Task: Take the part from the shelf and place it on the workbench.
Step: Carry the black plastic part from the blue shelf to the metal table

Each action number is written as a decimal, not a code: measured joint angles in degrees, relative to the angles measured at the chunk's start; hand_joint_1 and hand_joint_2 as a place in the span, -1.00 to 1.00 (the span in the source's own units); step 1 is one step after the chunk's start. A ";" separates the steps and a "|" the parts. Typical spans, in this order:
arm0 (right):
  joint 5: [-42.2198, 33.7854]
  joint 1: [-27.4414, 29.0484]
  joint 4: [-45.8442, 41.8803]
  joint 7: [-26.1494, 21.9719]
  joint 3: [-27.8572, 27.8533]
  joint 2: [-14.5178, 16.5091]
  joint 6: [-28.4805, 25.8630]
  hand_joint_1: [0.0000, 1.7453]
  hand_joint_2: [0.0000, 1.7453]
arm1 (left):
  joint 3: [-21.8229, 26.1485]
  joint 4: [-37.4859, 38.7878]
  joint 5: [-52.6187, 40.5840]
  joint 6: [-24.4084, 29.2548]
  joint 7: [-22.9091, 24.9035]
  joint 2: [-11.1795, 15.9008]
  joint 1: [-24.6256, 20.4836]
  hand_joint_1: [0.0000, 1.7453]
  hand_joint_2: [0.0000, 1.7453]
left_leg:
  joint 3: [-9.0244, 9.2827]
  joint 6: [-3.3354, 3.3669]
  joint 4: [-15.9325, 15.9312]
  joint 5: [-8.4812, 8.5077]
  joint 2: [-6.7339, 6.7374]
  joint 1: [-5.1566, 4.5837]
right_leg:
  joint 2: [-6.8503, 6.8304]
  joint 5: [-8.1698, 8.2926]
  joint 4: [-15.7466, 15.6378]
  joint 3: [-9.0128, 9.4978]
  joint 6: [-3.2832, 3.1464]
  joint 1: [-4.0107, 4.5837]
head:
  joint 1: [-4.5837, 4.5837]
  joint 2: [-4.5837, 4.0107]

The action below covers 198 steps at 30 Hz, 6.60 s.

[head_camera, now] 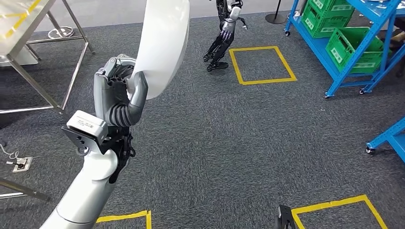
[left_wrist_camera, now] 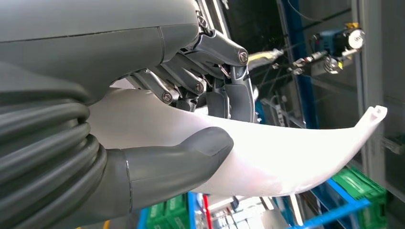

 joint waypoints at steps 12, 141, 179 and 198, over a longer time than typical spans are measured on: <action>0.27 -0.29 -0.07 -0.60 0.03 0.21 0.02 -1.00 -1.00 | 0.02 -0.19 0.27 -0.01 0.47 0.12 -0.11 1.00 1.00 | 7.06 2.49 -13.21 6.22 1.46 -0.10 | -3.15 -2.48 1.98 0.60 2.71 -0.10 | 0.26 0.00; 4.14 0.15 -0.57 -2.90 0.22 1.20 0.34 -1.00 -1.00 | 0.50 -1.63 -4.17 1.64 4.89 -0.02 2.28 1.00 1.00 | 6.83 3.04 -12.53 6.30 -2.23 0.27 | 0.89 -3.95 12.18 -5.51 3.64 -0.43 | 0.98 0.00; 3.69 0.12 -0.57 -1.28 -0.02 1.92 0.54 -1.00 -1.00 | 0.35 -2.58 -4.21 1.49 6.73 -0.30 2.36 1.00 1.00 | 9.21 0.69 -12.11 2.32 -0.14 0.22 | 0.91 0.49 0.31 -1.03 1.92 -0.43 | 0.71 0.00; 3.83 0.20 -0.59 -1.25 -0.06 2.28 0.57 -1.00 -1.00 | 0.34 -2.87 -4.55 1.68 6.80 0.14 2.93 1.00 1.00 | 8.66 3.90 -15.42 6.75 0.37 -0.10 | 1.10 -4.28 12.28 -0.93 3.64 -0.52 | 0.31 0.00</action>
